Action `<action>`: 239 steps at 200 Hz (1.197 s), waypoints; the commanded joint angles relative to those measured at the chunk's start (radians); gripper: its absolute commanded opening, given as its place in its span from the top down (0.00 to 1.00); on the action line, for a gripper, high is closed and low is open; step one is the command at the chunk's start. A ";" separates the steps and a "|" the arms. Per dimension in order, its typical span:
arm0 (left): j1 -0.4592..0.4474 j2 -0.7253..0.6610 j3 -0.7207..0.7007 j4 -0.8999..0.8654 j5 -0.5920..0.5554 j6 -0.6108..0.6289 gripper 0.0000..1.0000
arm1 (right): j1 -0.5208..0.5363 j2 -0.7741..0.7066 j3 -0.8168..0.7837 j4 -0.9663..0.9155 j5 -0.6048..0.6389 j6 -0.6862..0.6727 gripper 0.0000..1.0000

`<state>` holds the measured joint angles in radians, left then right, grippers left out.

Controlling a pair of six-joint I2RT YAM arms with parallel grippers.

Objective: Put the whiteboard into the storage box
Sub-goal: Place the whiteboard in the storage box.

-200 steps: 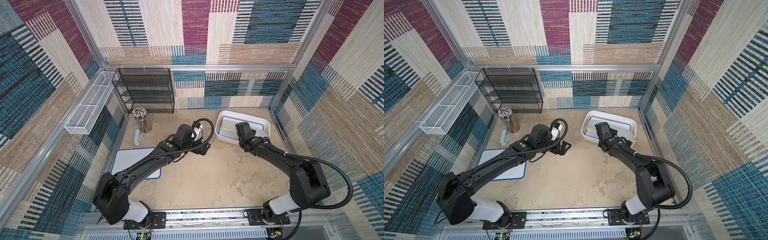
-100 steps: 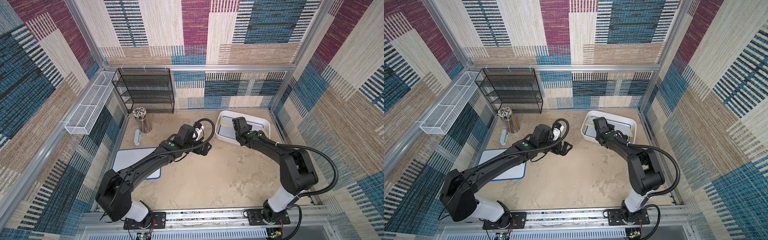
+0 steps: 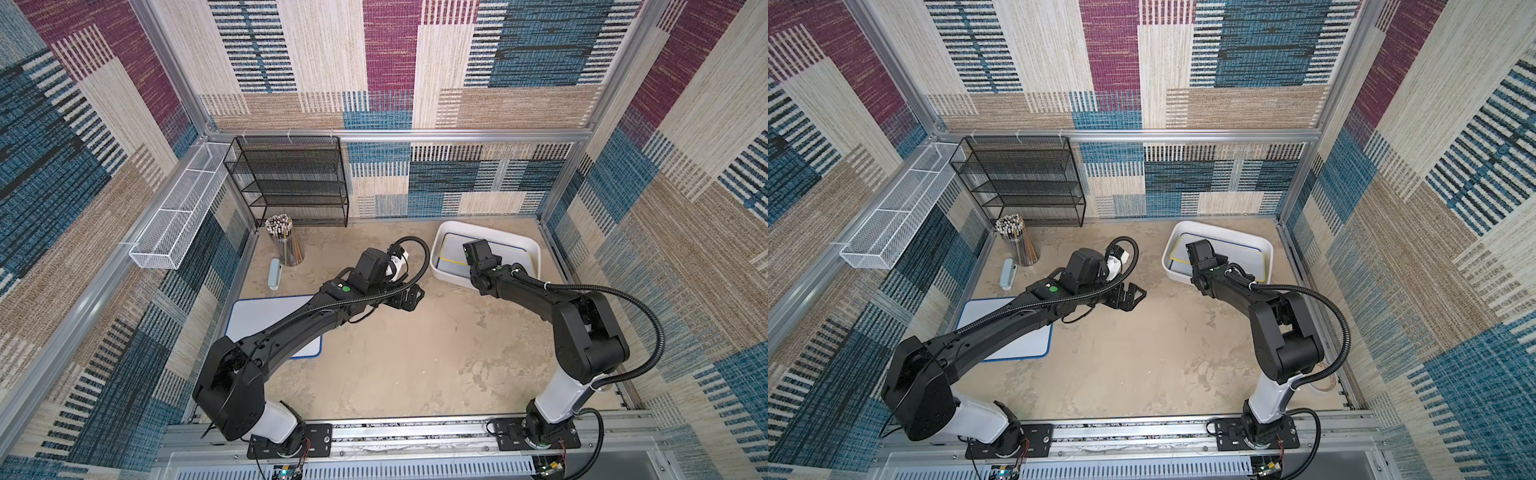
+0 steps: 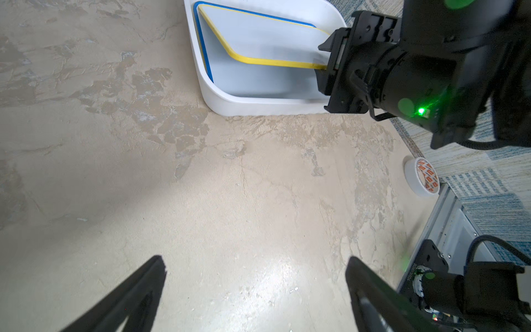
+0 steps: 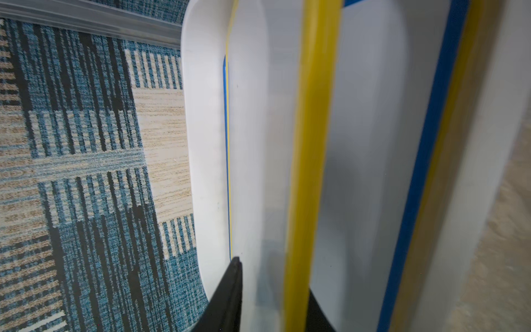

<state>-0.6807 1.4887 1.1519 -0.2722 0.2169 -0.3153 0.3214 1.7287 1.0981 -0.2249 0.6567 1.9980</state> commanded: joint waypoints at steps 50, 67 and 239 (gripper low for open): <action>0.008 -0.025 0.000 0.039 0.030 -0.025 0.00 | -0.019 0.012 -0.035 0.087 -0.154 -0.124 0.49; 0.007 -0.029 -0.001 0.039 0.030 -0.028 0.00 | -0.029 0.012 -0.050 0.104 -0.192 -0.140 0.45; 0.041 0.051 0.067 -0.126 -0.193 -0.001 0.00 | -0.087 0.110 0.065 -0.119 -0.589 -0.222 0.00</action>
<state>-0.6418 1.5238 1.2011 -0.3351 0.1181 -0.3351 0.2314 1.8088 1.1538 -0.1287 0.1921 1.7924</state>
